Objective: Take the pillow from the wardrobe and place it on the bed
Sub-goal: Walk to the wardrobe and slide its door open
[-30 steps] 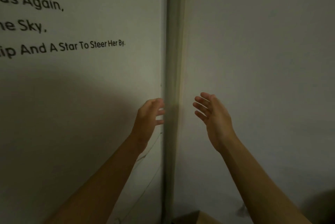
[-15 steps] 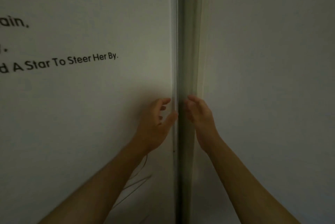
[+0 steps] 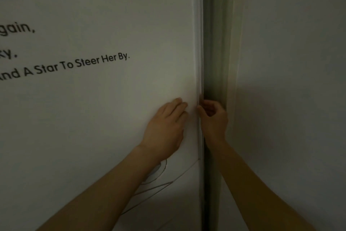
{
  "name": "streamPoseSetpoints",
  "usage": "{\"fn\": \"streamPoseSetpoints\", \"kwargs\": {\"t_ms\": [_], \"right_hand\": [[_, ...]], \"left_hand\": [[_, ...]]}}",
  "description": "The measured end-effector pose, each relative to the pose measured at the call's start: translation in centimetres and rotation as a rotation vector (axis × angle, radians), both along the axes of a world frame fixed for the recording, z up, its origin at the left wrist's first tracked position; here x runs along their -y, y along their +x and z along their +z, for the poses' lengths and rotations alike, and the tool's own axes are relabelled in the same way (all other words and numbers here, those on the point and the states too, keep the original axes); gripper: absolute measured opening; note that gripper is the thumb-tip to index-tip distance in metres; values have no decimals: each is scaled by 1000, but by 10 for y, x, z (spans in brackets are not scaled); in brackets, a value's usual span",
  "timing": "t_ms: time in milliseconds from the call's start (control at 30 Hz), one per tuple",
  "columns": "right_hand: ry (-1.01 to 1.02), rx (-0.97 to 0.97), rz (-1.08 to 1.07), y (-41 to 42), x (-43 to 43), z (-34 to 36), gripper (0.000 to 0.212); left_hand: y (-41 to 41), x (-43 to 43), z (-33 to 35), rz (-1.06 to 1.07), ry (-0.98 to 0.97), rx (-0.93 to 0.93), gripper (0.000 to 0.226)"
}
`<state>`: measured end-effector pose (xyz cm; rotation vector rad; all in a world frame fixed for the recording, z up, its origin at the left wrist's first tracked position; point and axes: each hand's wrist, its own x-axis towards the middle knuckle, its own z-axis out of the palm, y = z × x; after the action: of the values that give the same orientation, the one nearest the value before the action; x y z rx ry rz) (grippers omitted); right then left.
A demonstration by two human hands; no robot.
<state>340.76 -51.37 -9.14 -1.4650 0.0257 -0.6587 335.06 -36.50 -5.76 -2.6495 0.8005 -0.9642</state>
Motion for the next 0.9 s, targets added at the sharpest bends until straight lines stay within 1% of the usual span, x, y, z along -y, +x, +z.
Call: {"fn": "streamPoseSetpoints", "kwargs": {"t_ms": [133, 267, 367, 467, 667, 900], "right_hand": [[81, -24, -47, -6, -11, 7, 28], [57, -30, -75, -6, -15, 9, 25], [75, -25, -80, -8, -21, 8, 23], [71, -22, -61, -13, -31, 4, 21], [45, 9, -34, -32, -54, -4, 24], [62, 13, 17, -55, -88, -5, 23]], "left_hand": [[-3, -10, -7, 10, 82, -13, 52], [-3, -17, -8, 17, 99, -8, 53], [-9, -23, -8, 27, 106, -1, 54], [-17, -34, -9, 37, 120, 7, 54], [-39, -62, -13, 80, 186, 19, 58], [-69, -97, -14, 118, 196, -4, 65]]}}
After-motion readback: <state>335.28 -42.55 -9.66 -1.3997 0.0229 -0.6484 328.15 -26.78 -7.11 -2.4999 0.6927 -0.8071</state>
